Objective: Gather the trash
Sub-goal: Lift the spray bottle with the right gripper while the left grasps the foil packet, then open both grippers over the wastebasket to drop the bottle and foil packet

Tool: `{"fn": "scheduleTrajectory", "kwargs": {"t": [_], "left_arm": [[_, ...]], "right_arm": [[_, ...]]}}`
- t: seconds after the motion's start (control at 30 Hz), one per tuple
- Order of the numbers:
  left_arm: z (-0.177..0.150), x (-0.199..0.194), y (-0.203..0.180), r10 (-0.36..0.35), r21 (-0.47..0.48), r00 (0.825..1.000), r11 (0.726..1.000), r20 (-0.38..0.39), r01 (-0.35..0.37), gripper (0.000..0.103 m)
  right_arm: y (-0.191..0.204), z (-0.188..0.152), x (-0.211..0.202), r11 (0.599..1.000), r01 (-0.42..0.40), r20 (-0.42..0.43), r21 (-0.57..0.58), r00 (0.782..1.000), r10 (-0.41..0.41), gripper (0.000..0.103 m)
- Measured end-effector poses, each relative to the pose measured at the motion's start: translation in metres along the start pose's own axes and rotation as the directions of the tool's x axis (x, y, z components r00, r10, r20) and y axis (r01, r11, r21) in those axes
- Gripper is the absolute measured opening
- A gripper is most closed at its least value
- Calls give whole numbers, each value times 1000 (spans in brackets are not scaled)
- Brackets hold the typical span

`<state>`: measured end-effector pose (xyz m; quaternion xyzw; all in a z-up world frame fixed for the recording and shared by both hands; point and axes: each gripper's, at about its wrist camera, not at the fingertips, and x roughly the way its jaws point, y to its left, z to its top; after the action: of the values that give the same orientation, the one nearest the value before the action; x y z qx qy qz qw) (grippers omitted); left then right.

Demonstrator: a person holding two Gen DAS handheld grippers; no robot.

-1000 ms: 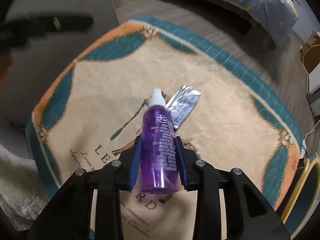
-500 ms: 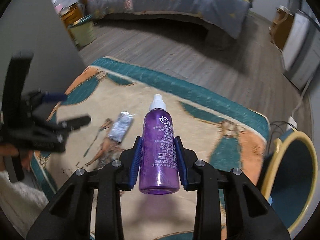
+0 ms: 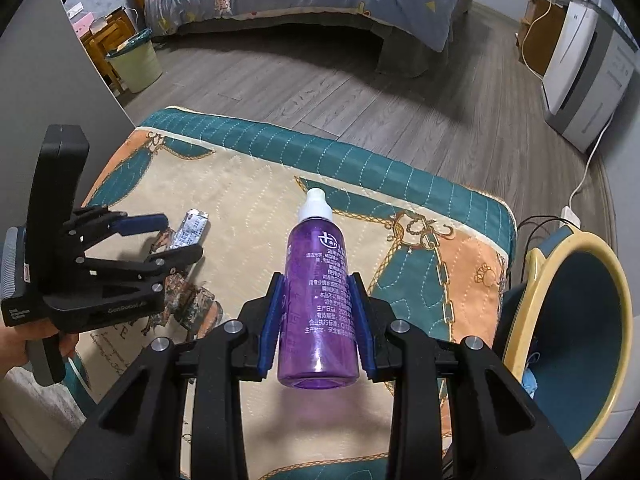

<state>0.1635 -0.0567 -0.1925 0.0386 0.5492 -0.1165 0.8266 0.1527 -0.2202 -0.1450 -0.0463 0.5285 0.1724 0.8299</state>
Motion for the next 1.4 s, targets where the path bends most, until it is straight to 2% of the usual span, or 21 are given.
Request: {"fn": "scheduleTrajectory", "kwargs": {"t": [0.03, 0.1, 0.3, 0.43, 0.63, 0.73, 0.87, 1.13, 1.4], "left_arm": [[0, 0, -1, 4, 5, 1000, 1000, 5, -4, 56], [1, 0, -2, 29, 30, 999, 999, 18, -30, 31], [5, -6, 2, 16, 34, 1000, 999, 26, -17, 31], [10, -19, -12, 8, 72, 998, 997, 61, -12, 31], [19, -39, -49, -54, 117, 994, 992, 94, 43, 31], [22, -54, -74, -94, 153, 989, 985, 118, 75, 31], [26, -65, -118, -144, 217, 983, 969, 113, 117, 31], [37, -82, -206, -242, 350, 964, 917, 113, 189, 31], [43, -72, -271, -284, 449, 956, 865, 69, 224, 31]], "right_arm": [[0, 0, 0, 1000, 0, 1, -2, 1000, 0, 32], [-1, 1, -2, 1000, 2, 5, -9, 1000, -2, 32], [-3, 2, -12, 1000, -2, 21, -8, 1000, 2, 32], [-3, -2, -27, 1000, 3, 33, -16, 999, -3, 32], [-23, -14, -58, 999, 51, 59, -2, 997, -50, 32], [-45, -20, -79, 996, 76, 84, 43, 993, -79, 32], [-85, -29, -107, 985, 109, 127, 135, 984, -126, 32], [-173, -58, -141, 923, 170, 167, 346, 957, -238, 32], [-231, -105, -124, 832, 164, 84, 531, 966, -244, 32]]}}
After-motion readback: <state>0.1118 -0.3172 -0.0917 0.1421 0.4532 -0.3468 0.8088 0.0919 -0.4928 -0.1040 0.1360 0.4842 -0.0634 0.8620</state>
